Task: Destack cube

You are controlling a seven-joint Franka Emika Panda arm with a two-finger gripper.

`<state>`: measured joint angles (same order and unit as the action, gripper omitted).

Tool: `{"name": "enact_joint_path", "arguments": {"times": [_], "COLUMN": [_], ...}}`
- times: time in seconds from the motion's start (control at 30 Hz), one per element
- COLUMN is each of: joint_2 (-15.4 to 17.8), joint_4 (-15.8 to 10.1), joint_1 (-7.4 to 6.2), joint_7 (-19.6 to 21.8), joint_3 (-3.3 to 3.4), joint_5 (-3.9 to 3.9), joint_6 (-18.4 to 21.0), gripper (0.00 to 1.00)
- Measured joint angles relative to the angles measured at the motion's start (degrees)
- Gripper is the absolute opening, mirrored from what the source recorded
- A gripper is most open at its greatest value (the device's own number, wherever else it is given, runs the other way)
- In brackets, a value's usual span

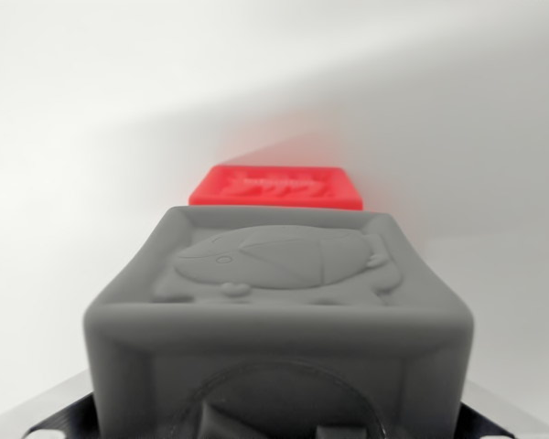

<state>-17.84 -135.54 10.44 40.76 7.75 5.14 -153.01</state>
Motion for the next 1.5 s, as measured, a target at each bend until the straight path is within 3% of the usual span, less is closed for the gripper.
{"name": "enact_joint_path", "arguments": {"times": [0.6, 1.17, 1.5], "joint_2": [5.57, 11.57, 14.62], "joint_4": [-0.27, 0.29, 1.16], "joint_1": [-0.22, -0.22, -0.23], "joint_7": [1.21, 2.42, 2.72], "joint_3": [0.53, 0.70, 0.69], "joint_5": [-1.74, -3.45, -4.09], "joint_6": [5.06, 11.47, 15.02], "gripper": [0.00, 0.00, 0.00]}}
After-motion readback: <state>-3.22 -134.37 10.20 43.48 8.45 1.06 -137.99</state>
